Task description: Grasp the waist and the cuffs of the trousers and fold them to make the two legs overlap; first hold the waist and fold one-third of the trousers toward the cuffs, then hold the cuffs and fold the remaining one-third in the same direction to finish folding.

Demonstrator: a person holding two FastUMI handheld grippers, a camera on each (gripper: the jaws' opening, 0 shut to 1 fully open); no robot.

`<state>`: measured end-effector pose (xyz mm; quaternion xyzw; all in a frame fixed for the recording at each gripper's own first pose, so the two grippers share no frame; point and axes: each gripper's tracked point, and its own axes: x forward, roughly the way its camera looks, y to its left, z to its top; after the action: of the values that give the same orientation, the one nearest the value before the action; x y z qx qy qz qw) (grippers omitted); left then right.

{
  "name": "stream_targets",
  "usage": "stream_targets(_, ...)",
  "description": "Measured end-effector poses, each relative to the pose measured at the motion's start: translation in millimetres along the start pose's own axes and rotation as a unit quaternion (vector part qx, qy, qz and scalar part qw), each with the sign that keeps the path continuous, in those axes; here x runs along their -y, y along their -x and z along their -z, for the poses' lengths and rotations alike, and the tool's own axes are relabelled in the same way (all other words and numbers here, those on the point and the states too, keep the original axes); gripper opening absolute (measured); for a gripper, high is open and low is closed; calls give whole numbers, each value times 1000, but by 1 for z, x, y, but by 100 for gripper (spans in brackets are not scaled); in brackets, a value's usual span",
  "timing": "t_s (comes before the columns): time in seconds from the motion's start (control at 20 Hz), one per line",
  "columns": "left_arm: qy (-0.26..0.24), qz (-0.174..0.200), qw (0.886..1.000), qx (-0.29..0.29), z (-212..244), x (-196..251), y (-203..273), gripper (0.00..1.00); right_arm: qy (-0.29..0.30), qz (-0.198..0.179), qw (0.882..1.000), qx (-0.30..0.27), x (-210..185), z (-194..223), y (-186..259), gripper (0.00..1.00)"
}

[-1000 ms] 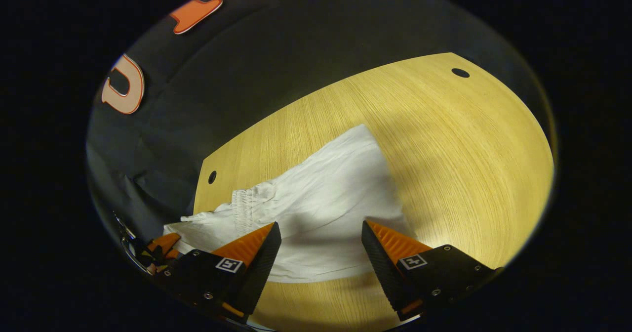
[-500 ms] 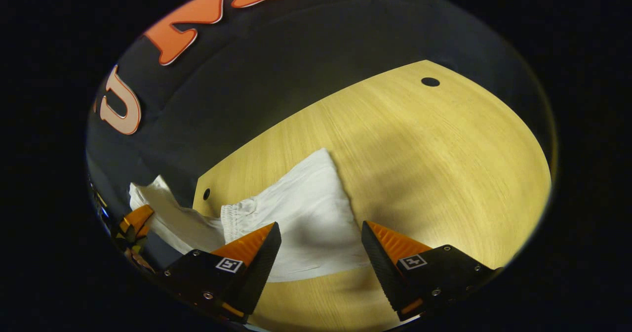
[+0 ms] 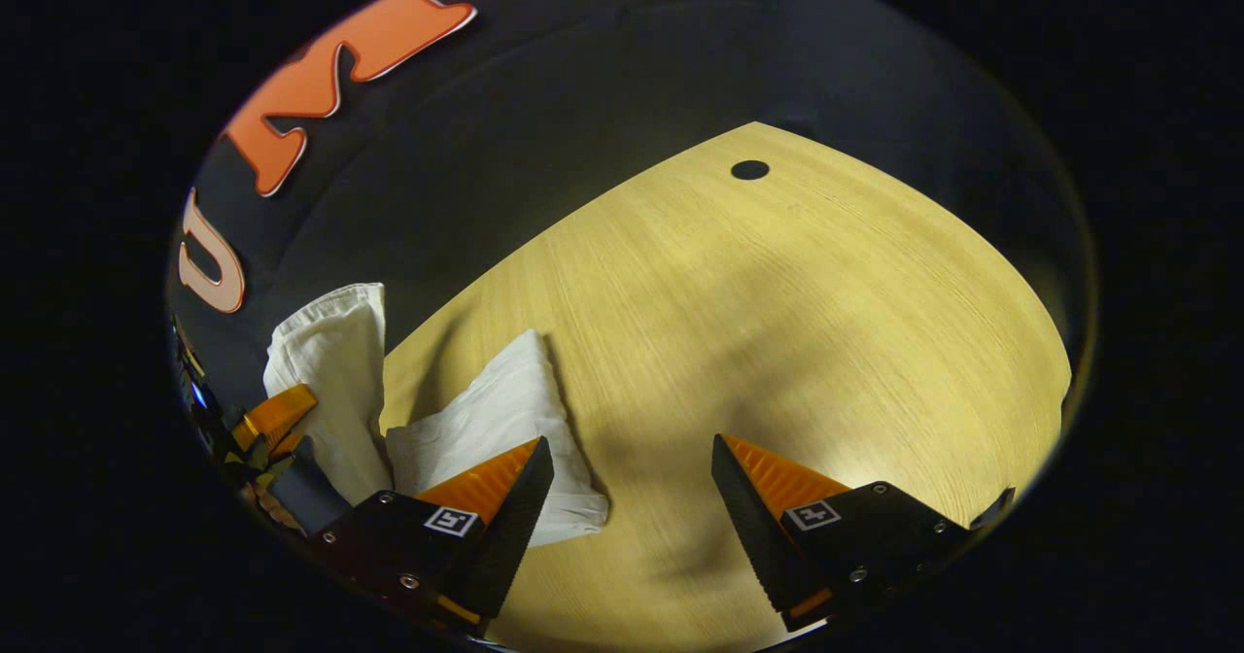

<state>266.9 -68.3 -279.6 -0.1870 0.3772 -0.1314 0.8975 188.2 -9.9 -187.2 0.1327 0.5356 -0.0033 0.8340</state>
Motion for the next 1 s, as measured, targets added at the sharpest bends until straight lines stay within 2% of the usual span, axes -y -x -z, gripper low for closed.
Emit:
stream_targets(0.45,-47,13,995,-86,25,4,-29,4,-18,15,1000,-11,31,3,-5,99)
stream_targets(0.65,-35,25,991,-125,57,11,-33,14,-19,14,1000,-13,30,4,-8,99)
stream_targets(0.75,-29,32,989,-140,70,15,-31,49,-18,12,1000,-15,29,5,-6,99)
stream_targets(0.9,-53,24,989,-139,76,12,-30,100,-10,11,1000,-16,23,6,-8,99)
stream_targets(0.95,-65,22,989,-130,72,10,-25,94,-8,10,1000,-15,22,6,-8,99)
stream_targets(1.0,-75,24,989,-123,69,11,-21,100,-5,9,1000,-14,19,6,-7,99)
